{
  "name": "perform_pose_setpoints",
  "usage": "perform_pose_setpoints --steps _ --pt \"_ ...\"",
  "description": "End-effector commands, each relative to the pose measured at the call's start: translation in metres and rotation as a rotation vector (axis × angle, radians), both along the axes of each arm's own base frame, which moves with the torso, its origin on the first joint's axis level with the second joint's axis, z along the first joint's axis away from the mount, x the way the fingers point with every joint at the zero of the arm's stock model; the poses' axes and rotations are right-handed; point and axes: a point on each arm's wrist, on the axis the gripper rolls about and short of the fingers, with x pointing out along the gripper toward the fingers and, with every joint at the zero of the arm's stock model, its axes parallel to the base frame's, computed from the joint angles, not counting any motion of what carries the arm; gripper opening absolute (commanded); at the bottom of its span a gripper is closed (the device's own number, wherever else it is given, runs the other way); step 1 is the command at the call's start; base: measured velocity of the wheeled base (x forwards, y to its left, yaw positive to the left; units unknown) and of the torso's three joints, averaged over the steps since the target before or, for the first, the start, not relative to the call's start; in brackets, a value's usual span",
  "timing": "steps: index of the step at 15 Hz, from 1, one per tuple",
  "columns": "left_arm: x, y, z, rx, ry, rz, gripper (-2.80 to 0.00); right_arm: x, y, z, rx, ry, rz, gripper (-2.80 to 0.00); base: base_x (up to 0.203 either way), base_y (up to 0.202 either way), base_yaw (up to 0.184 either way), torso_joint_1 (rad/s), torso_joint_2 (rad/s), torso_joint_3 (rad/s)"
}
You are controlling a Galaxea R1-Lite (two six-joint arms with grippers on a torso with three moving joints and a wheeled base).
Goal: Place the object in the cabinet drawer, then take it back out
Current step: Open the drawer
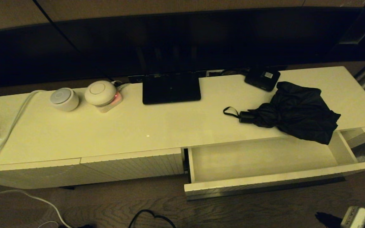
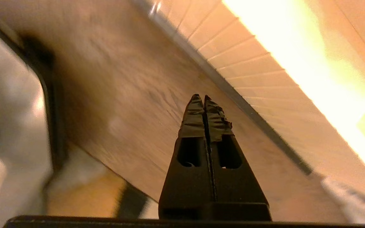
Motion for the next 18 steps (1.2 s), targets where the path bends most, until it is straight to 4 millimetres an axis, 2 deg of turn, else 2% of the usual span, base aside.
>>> perform_pose_setpoints --steps 1,3,9,14,18 --pt "0.0 0.0 -0.001 0.0 0.003 0.001 -2.8 0.002 0.001 0.007 0.087 -0.012 -0.042 -2.8 0.0 0.0 0.0 0.0 0.0 0.0" --pt "0.0 0.0 -0.001 0.0 0.003 0.001 -2.8 0.016 0.005 0.009 0.172 0.048 -0.099 -2.8 0.0 0.0 0.0 0.0 0.0 0.0" --pt "0.0 0.0 -0.001 0.0 0.003 0.001 -2.8 0.091 0.028 0.034 0.398 0.09 -0.305 -2.8 0.0 0.0 0.0 0.0 0.0 0.0" --pt "0.0 0.0 -0.001 0.0 0.003 0.001 -2.8 0.141 0.043 0.029 0.375 0.07 -0.457 -2.8 0.0 0.0 0.0 0.0 0.0 0.0" --pt "0.0 0.0 -0.001 0.0 0.003 0.001 -2.8 0.168 0.052 0.026 0.378 0.062 -0.477 -2.8 0.0 0.0 0.0 0.0 0.0 0.0"
